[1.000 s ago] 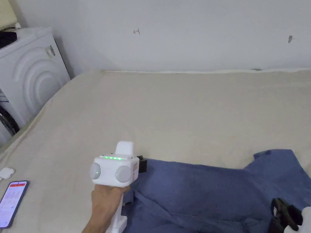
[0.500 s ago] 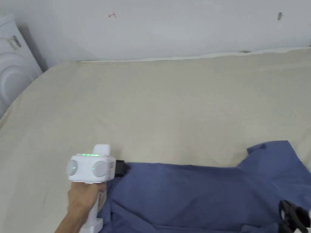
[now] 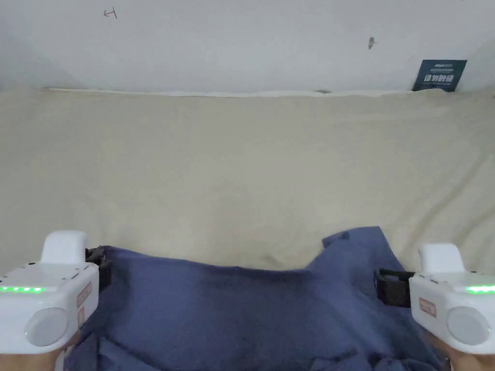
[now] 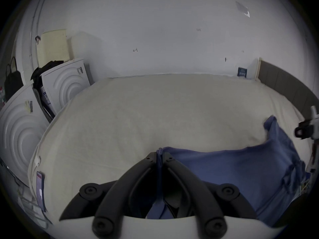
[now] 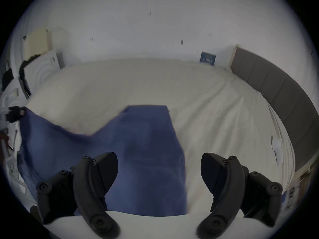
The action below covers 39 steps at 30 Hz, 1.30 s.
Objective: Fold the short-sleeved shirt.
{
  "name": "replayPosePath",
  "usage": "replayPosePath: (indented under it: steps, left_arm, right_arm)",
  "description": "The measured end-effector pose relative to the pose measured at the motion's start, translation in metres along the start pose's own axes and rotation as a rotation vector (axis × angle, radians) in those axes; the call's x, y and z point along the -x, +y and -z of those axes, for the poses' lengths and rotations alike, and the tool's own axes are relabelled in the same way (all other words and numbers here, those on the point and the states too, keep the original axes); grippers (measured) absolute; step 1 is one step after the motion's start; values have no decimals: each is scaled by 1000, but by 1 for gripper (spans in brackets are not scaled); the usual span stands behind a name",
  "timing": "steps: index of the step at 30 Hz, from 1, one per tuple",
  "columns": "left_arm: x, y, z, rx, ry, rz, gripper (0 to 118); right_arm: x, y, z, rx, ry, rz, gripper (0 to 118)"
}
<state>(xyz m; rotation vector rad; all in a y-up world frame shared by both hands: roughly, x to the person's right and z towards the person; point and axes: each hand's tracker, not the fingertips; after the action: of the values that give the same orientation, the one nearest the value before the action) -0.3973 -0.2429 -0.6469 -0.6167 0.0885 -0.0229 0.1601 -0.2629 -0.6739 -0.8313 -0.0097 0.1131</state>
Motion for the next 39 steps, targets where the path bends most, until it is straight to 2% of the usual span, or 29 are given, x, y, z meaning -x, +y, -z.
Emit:
replayPosePath:
  steps: [2, 3, 7, 10, 11, 12, 13, 14, 15, 16, 17, 20, 23, 25, 28, 30, 35, 39]
  left_arm:
    - [2, -1, -4, 5, -1, -12, 6]
    - [4, -2, -5, 7, -2, -19, 6]
    - [12, -9, -2, 32, -1, -41, 6]
    - [12, -11, -1, 45, 9, -6, 6]
    - [11, -12, 1, 54, 6, 12, 6]
    - [10, -14, 4, 65, 8, 17, 6]
    - [11, -15, 6, 80, 2, 13, 6]
    - [12, -17, 7, 83, -5, 12, 6]
    - [12, -19, 8, 84, -7, 12, 6]
    - [10, -20, 8, 82, -7, 13, 6]
    - [10, -20, 8, 82, -8, 16, 6]
    - [9, -19, 7, 62, -1, 4, 6]
    - [11, -15, 2, 49, 19, 15, 6]
    - [13, -13, -8, 26, 15, 18, 6]
    - [13, -12, -36, -27, 24, -26, 6]
    - [15, -13, -53, -34, 28, -38, 6]
    - [16, -32, -106, -61, 36, -50, 6]
    - [15, -60, -135, -43, 45, -122, 6]
  right_arm:
    - [-9, 19, 35, 84, -25, -57, 101]
    - [-12, 24, 48, 113, -15, -60, 101]
    - [-21, 39, 83, 156, 57, -2, 101]
    - [-13, 36, 104, 212, 18, -98, 97]
    - [-12, 31, 113, 250, 46, -115, 89]
    - [-14, 28, 117, 265, 84, -72, 87]
    - [-19, 28, 112, 217, 58, 3, 85]
    - [-20, 31, 107, 227, 63, 3, 71]
    - [-19, 32, 104, 219, 53, -13, 44]
    - [-17, 34, 99, 182, 12, -55, 5]
    - [-14, 33, 92, 187, 11, -89, 0]
    - [-15, 33, 76, 143, 21, -131, 0]
    - [-18, 34, 40, 22, 2, -116, 0]
    - [-17, 31, 7, -36, 45, -100, 0]
    - [-13, 24, -37, -129, 33, -105, 0]
    - [-16, 17, -66, -178, 41, -73, 0]
    - [-25, -15, -118, -219, 51, -61, 0]
    - [-26, -51, -141, -213, 42, -106, 0]
